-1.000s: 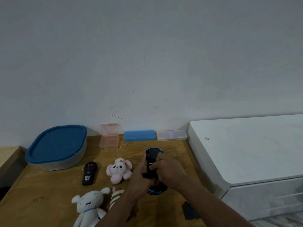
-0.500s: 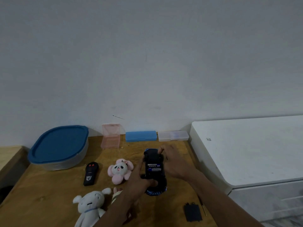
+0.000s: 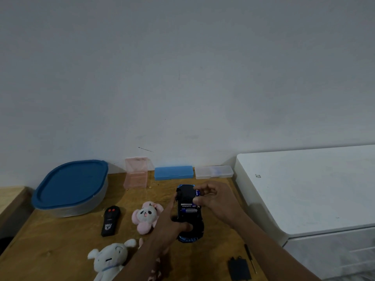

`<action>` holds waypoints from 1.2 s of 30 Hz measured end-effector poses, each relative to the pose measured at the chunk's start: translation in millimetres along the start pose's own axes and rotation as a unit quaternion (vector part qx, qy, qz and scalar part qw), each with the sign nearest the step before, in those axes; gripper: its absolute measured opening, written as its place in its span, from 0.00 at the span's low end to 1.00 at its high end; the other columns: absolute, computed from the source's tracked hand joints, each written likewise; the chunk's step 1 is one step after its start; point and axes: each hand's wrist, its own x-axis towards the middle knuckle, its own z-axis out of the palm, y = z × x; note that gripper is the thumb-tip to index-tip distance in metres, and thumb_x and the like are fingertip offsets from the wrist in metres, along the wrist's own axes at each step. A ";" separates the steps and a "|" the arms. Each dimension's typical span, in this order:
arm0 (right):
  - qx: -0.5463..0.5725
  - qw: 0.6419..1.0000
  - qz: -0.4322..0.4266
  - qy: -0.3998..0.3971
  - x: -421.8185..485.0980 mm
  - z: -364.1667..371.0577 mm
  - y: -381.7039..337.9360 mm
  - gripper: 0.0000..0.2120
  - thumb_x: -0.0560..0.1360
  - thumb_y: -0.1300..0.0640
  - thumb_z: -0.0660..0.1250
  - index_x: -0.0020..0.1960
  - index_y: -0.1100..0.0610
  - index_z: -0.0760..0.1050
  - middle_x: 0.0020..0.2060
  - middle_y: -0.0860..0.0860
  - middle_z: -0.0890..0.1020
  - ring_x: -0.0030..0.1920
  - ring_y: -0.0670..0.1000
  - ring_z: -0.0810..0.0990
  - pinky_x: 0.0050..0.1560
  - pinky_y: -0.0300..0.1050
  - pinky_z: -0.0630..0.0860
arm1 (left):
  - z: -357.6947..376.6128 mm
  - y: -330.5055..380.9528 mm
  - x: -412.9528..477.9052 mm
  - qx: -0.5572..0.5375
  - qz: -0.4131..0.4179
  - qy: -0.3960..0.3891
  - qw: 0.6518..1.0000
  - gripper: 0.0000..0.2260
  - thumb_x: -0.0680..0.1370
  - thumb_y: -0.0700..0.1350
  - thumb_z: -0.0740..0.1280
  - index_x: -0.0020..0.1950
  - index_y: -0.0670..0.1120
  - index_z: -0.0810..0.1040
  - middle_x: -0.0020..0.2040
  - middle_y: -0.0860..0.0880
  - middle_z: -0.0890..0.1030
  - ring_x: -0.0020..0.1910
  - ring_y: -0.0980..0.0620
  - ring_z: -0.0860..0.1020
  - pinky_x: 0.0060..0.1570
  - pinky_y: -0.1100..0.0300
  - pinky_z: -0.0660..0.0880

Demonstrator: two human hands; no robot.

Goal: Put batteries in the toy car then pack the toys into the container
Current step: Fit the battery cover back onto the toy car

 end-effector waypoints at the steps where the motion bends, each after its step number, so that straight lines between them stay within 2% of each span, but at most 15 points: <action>1: 0.012 1.000 0.006 0.006 0.0 0.7 0.3 0.11 0.68 0.57 0.76 0.49 0.49 0.81 0.43 0.49 0.83 0.45 0.48 0.83 0.46 0.47 0.83 | 0.0 -0.7 1.1 -0.001 -0.001 0.000 1.000 0.47 0.64 0.32 0.72 0.75 0.62 0.58 0.57 0.48 0.83 0.57 0.47 0.81 0.63 0.40 0.74; 4: 0.052 0.997 0.036 0.043 -1.1 3.0 2.4 0.09 0.69 0.59 0.76 0.48 0.55 0.81 0.42 0.53 0.83 0.43 0.50 0.84 0.42 0.48 0.84 | 0.7 -3.0 4.8 -0.004 0.004 0.005 1.000 0.47 0.63 0.34 0.73 0.75 0.64 0.59 0.58 0.48 0.83 0.58 0.45 0.81 0.61 0.38 0.75; 8: 0.041 0.994 0.063 0.078 -4.4 9.3 10.7 0.07 0.70 0.58 0.74 0.47 0.55 0.81 0.41 0.51 0.84 0.39 0.48 0.85 0.41 0.47 0.84 | 3.7 -3.3 5.9 -0.011 0.023 0.010 1.000 0.45 0.63 0.35 0.73 0.72 0.67 0.61 0.58 0.48 0.83 0.58 0.44 0.81 0.61 0.37 0.75; 12: 0.021 0.991 0.081 0.107 -8.3 18.1 13.1 0.07 0.71 0.57 0.74 0.48 0.55 0.78 0.40 0.49 0.83 0.38 0.46 0.84 0.40 0.43 0.83 | 7.1 -3.9 5.4 -0.043 0.027 0.034 0.998 0.42 0.64 0.33 0.71 0.59 0.79 0.67 0.57 0.49 0.84 0.57 0.44 0.82 0.59 0.38 0.76; 14: 0.002 0.988 0.088 0.124 -10.0 23.1 13.3 0.06 0.71 0.56 0.74 0.44 0.53 0.77 0.38 0.48 0.82 0.37 0.46 0.84 0.40 0.43 0.83 | 8.8 -4.8 4.3 -0.058 0.031 0.036 0.997 0.43 0.64 0.32 0.71 0.57 0.80 0.68 0.58 0.50 0.84 0.57 0.44 0.82 0.59 0.38 0.77; 17: -0.036 0.984 0.094 0.146 -11.0 32.3 15.9 0.08 0.72 0.53 0.73 0.38 0.48 0.74 0.36 0.48 0.82 0.37 0.44 0.83 0.40 0.43 0.82 | 10.9 -7.6 2.6 -0.074 0.036 0.042 0.996 0.43 0.65 0.31 0.70 0.58 0.79 0.68 0.58 0.50 0.84 0.57 0.45 0.82 0.58 0.38 0.77; 20: -0.073 0.981 0.103 0.146 -13.4 41.6 17.5 0.06 0.73 0.51 0.71 0.41 0.50 0.76 0.37 0.46 0.82 0.37 0.40 0.79 0.34 0.30 0.72 | 14.7 -7.9 0.3 -0.066 0.049 0.039 0.996 0.42 0.67 0.31 0.70 0.62 0.76 0.68 0.58 0.49 0.83 0.57 0.45 0.82 0.59 0.40 0.77; 22: -0.102 0.978 0.100 0.150 -15.6 46.7 19.4 0.05 0.73 0.51 0.71 0.42 0.51 0.77 0.36 0.44 0.80 0.36 0.39 0.78 0.32 0.29 0.68 | 16.2 -9.9 0.2 -0.061 0.058 0.035 0.996 0.41 0.69 0.29 0.68 0.67 0.71 0.66 0.59 0.49 0.83 0.58 0.46 0.82 0.58 0.42 0.78; 25: -0.106 0.976 0.104 0.161 -16.4 48.3 22.0 0.07 0.73 0.51 0.72 0.40 0.51 0.75 0.36 0.45 0.80 0.36 0.41 0.78 0.35 0.32 0.74 | 11.6 -16.1 3.6 -0.071 0.042 0.046 0.996 0.43 0.69 0.30 0.70 0.73 0.66 0.62 0.60 0.48 0.82 0.58 0.44 0.82 0.57 0.41 0.78; 28: -0.094 0.976 0.113 0.161 -16.9 45.6 23.9 0.08 0.72 0.51 0.73 0.39 0.50 0.74 0.37 0.45 0.80 0.37 0.42 0.79 0.38 0.35 0.78 | 7.8 -20.8 6.2 -0.049 0.022 0.053 0.997 0.47 0.66 0.33 0.72 0.76 0.66 0.56 0.61 0.50 0.82 0.57 0.46 0.82 0.58 0.39 0.77; 32: -0.054 0.976 0.115 0.175 -17.9 49.6 21.3 0.09 0.70 0.52 0.75 0.43 0.48 0.75 0.38 0.43 0.80 0.39 0.41 0.80 0.35 0.31 0.74 | 10.3 -22.3 9.8 -0.048 0.023 0.060 0.997 0.45 0.68 0.34 0.72 0.73 0.70 0.59 0.62 0.52 0.81 0.59 0.47 0.81 0.58 0.40 0.77; 36: -0.067 0.972 0.122 0.189 -18.4 56.7 24.5 0.06 0.70 0.51 0.74 0.40 0.52 0.80 0.37 0.45 0.83 0.36 0.42 0.81 0.39 0.38 0.80 | 13.5 -23.5 13.3 -0.043 0.034 0.055 0.997 0.46 0.67 0.32 0.73 0.75 0.66 0.58 0.62 0.50 0.81 0.58 0.46 0.81 0.58 0.41 0.78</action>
